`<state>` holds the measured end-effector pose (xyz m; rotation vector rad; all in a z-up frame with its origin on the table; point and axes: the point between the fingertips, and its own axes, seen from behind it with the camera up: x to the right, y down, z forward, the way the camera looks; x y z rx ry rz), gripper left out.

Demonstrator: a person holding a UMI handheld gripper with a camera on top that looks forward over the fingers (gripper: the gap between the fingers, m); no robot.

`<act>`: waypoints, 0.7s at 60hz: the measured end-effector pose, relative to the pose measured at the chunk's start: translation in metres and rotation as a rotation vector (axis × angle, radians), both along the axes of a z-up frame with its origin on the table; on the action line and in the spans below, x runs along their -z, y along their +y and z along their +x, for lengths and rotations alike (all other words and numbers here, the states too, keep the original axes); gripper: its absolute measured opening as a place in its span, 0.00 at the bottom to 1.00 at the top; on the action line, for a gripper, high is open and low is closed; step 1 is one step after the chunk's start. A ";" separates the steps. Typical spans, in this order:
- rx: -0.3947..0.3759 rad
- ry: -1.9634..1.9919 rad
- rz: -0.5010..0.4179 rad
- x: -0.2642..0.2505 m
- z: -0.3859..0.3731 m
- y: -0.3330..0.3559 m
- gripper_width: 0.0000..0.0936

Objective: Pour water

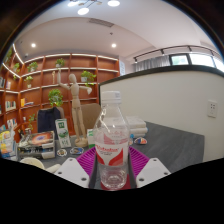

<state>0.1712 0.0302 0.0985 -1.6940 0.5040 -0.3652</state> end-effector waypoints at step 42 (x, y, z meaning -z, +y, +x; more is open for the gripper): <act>-0.366 0.009 -0.014 -0.051 -0.178 -0.158 0.96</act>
